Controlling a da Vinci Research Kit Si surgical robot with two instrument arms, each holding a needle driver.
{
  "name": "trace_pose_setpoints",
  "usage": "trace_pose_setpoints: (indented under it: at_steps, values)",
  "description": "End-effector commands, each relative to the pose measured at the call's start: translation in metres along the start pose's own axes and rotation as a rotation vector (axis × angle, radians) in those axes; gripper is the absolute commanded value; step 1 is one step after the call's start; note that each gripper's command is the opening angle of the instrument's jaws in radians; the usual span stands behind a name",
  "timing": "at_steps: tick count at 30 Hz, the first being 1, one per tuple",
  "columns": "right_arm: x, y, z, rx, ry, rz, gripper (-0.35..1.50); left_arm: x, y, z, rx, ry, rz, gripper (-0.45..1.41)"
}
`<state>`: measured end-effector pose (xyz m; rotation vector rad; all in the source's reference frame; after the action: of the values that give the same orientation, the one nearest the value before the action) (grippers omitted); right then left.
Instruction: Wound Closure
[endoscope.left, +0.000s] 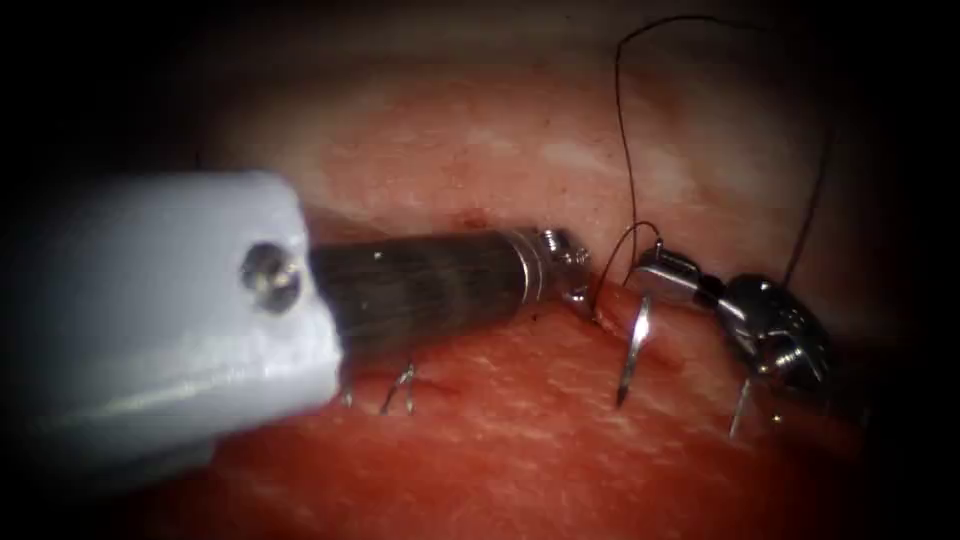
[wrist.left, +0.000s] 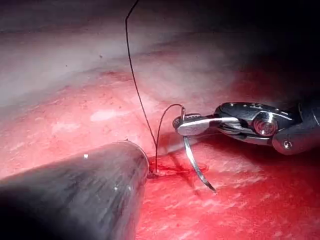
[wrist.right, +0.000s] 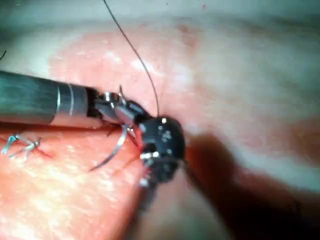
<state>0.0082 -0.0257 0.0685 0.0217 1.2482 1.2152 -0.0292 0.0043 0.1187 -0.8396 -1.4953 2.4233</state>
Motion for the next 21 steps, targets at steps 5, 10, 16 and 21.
trace_pose_setpoints:
  at_steps: [5,10,16,21]
  values:
    - [-0.0005,0.0011,0.0008,-0.016,0.013,-0.016,-0.35,-0.0005,-0.0001,0.0008,-0.042,-0.028,-0.015,-0.45]
    - [-0.0006,0.0018,0.0014,-0.041,0.027,-0.050,-0.35,-0.0006,0.0000,0.0008,-0.058,-0.041,-0.029,-0.45]
    - [-0.0017,0.0027,0.0023,-0.064,0.036,-0.086,-0.35,-0.0007,0.0012,0.0009,-0.076,-0.045,-0.024,-0.25]
    - [-0.0024,0.0031,0.0029,-0.083,0.036,-0.125,-0.35,-0.0002,0.0026,0.0003,-0.097,-0.041,-0.012,-0.20]
